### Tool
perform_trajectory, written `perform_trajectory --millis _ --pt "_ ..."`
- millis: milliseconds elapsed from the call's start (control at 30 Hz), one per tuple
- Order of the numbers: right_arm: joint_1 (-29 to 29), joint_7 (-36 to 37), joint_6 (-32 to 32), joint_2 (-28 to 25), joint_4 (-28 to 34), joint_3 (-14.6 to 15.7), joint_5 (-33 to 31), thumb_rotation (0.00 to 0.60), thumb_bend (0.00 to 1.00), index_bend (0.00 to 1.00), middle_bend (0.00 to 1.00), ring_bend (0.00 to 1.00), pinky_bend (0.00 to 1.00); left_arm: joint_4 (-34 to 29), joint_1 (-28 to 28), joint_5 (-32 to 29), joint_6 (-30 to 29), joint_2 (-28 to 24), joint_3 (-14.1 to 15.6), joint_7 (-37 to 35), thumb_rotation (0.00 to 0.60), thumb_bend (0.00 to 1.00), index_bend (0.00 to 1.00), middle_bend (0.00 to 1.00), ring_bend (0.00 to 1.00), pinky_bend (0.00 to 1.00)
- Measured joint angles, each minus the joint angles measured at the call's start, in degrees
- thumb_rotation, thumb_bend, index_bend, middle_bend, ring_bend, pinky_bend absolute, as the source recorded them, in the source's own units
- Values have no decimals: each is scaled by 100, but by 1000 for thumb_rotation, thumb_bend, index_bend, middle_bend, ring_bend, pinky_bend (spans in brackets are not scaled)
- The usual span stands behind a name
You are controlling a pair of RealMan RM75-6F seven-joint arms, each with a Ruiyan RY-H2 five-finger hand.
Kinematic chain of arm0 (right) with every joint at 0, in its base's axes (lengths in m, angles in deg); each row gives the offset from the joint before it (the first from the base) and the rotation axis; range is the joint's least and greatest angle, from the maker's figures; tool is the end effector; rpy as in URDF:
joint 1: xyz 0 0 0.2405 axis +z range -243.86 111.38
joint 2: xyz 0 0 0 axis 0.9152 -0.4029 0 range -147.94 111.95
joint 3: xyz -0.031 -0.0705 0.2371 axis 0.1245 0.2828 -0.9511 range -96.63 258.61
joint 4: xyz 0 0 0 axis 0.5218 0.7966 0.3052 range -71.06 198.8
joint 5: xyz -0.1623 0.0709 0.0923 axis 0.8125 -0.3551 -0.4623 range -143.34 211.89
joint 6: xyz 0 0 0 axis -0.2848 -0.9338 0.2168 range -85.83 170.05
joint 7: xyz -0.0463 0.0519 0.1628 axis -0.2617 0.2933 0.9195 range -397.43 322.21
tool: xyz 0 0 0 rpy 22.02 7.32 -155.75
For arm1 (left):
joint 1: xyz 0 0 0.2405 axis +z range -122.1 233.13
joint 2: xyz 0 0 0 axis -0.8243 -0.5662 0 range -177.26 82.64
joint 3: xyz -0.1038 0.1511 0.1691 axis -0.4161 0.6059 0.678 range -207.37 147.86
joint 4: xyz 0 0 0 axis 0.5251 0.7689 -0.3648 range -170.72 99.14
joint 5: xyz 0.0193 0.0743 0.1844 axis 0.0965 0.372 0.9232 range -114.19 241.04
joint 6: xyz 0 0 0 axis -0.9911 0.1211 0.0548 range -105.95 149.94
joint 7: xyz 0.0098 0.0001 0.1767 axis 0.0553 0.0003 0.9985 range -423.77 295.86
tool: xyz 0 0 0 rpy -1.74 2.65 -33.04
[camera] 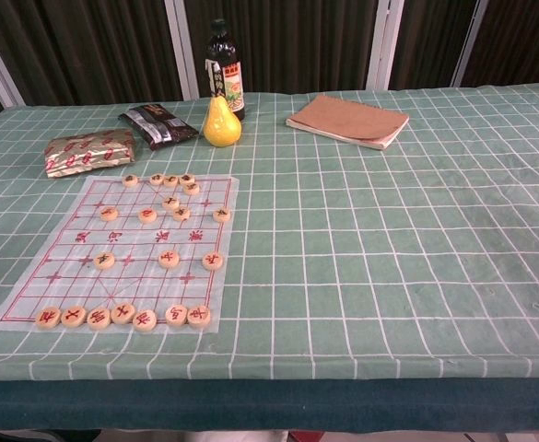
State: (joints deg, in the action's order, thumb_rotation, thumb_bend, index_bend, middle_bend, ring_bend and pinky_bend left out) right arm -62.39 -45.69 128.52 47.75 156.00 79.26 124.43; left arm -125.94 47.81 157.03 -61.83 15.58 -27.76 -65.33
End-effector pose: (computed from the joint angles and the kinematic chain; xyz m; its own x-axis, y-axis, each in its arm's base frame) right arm -0.2911 -0.2030 0.1524 0.5040 0.0022 0.8637 -0.8618 -0.0662 0.5030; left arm -0.2887 0.2084 0.1487 0.4486 0.0841 0.8898 0.8852 -0.1796 -0.4292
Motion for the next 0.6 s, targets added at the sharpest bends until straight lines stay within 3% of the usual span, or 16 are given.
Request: perform_trajectory --millis 300,333,367,467,533,600 --pt "-33 72 56 -40 -4 69 124 600 174 0 0 0 0 30 -24 285 -68 61 68 -2 600 454 0 24 60 140" --pt "-35 78 47 -42 -7 77 127 600 174 0 0 0 0 59 -32 383 -117 99 73 -14 600 450 0 80 134 186" --pt "-37 95 35 -49 -10 87 127 600 174 0 0 0 0 90 -35 463 -175 143 71 -12 600 447 8 216 309 322" --pt "-45 155 30 -66 -13 100 132 600 174 0 0 0 0 266 -42 768 -460 413 70 -13 600 443 136 835 937 931" --pt "-52 197 41 -74 -18 104 139 600 174 0 0 0 0 419 -67 957 -560 654 113 -166 600 441 201 971 1000 1000" --pt "-57 224 50 -77 -33 102 141 600 174 0 0 0 0 572 -102 996 -505 819 149 -378 600 440 239 1000 1000 1000"
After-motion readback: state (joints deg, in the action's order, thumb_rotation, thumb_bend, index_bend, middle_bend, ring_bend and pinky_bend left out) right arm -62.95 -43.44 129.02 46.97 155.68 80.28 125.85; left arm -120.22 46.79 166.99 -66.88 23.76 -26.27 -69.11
